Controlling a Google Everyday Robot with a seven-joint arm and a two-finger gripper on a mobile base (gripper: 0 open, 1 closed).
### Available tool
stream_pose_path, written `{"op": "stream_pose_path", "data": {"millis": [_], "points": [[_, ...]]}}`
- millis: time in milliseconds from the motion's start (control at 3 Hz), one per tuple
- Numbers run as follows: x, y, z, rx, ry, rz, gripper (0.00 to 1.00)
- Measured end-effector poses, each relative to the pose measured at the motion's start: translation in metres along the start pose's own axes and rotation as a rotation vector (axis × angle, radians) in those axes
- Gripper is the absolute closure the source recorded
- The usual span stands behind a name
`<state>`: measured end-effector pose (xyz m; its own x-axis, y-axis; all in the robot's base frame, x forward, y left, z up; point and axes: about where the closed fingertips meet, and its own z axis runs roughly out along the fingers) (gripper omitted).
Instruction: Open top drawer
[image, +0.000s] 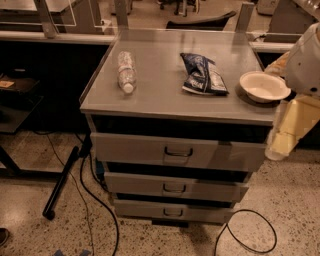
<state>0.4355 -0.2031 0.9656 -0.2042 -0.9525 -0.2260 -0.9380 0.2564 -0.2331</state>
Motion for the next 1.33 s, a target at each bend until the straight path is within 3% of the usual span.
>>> {"op": "stream_pose_path", "data": {"millis": [333,1000,1333], "points": [[-0.024,0.023,0.03,-0.059,-0.038,-0.032,0.0],[-0.057,0.05,0.11,-0.205,-0.038,-0.066,0.0],[-0.057,0.051,0.112,-0.208,-0.037,-0.065,0.0]]}}
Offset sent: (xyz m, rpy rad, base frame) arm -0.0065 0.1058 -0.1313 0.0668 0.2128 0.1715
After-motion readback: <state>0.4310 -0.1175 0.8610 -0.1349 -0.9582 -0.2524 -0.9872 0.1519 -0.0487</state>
